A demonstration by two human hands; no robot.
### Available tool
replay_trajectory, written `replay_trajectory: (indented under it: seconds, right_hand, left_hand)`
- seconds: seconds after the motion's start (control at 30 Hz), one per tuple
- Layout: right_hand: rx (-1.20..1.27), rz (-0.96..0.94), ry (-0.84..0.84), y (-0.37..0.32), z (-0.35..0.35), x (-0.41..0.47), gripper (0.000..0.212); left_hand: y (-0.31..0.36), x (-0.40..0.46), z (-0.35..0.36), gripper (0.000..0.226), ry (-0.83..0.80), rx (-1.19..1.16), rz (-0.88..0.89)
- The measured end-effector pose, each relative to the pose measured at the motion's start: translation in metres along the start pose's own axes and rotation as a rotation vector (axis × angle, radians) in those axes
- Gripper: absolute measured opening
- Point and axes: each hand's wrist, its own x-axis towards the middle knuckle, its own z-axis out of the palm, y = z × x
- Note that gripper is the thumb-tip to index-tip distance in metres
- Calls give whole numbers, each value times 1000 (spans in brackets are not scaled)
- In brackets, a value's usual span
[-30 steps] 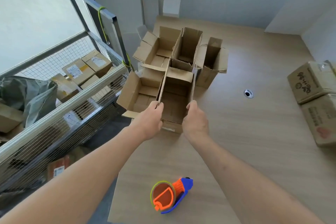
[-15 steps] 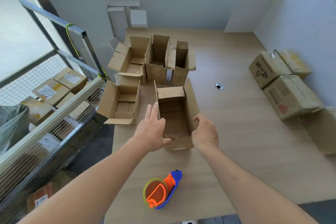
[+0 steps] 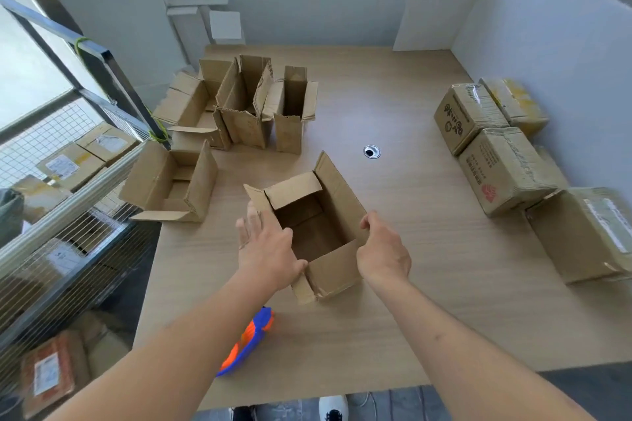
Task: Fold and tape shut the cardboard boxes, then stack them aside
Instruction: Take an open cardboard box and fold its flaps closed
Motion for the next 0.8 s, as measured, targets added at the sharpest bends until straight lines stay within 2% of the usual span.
replay_trajectory:
  seconds: [0.27,0.33,0.43,0.53,0.7,0.73,0.8]
  right_hand:
    - [-169,-128,31,43,-5,35,35]
    - [-184,-154,64,46,4,39,40]
    - [-186,-134,66,43,20,38,58]
    - [-137,-100,41,41,28,36,80]
    - [-18,-218,39,32,26,43,90]
    - [21,-222,6,29,24,46,92]
    - [67,-222,-94,20,22,50,77]
  left_hand:
    - [19,1,1,50,-17,-134,-34]
    - [18,3,0,39,-72,-163,-20]
    - [10,4,2,27,-95,-182,-22]
    - [-1,4,5,46,-137,-124,1]
    - [-14,-3,-6,118,-368,-137,124]
    - [-18,-3,-8,121,-378,-135,150]
    - [-28,-1,-8,102,-364,-131,173]
